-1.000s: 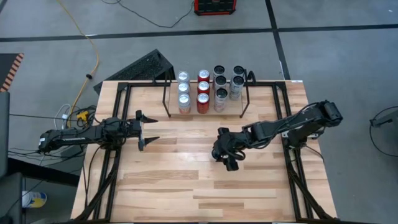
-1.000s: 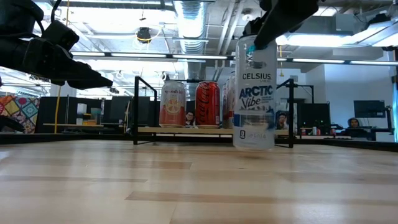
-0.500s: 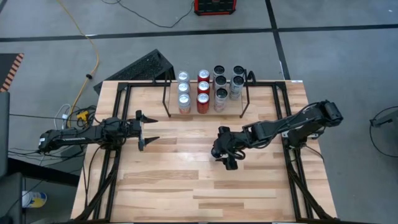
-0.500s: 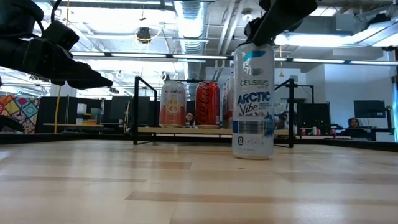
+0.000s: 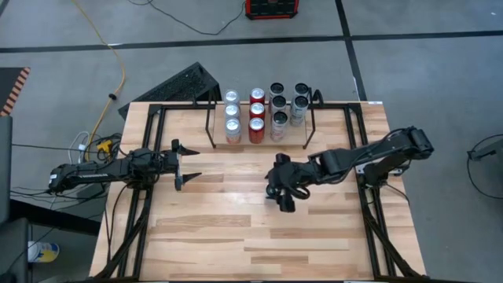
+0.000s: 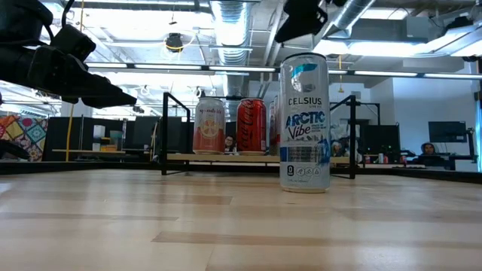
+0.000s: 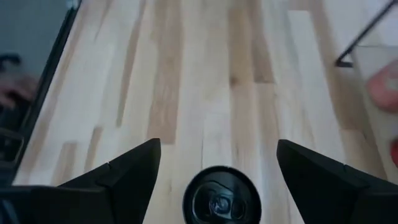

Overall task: Place canned beverage on shelf
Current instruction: Put the white blue soda can on the shelf aligned with the other white blue soda cans

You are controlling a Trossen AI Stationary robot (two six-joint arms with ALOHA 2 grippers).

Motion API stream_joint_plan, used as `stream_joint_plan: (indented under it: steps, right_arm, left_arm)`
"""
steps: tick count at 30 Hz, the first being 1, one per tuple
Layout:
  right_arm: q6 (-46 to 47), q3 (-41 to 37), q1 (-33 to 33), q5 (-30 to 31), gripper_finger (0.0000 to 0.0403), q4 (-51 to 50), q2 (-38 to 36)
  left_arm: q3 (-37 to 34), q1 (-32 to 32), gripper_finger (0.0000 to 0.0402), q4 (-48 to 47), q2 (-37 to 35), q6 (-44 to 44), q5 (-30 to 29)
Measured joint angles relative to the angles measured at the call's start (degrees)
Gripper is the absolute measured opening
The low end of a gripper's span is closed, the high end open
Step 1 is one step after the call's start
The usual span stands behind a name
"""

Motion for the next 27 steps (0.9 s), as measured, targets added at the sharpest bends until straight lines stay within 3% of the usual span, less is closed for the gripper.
stream_joint_plan:
  steps: [8,17,27]
  right_arm:
    - [16.96,0.75,3.94,12.86,0.0345,-3.96,0.0]
    - [20.66,0.73,14.3,33.39,0.0345,-5.11,0.56]
    - [25.78,0.62,14.77,39.46,0.0345,-3.9,9.03]
  left_arm:
    - [0.0,0.02,0.0373,0.0,0.0,-0.02,0.02]
    - [0.0,0.01,0.0373,-0.01,0.0,-0.01,0.01]
    - [0.0,0.01,0.0373,-0.06,0.02,-0.02,0.02]
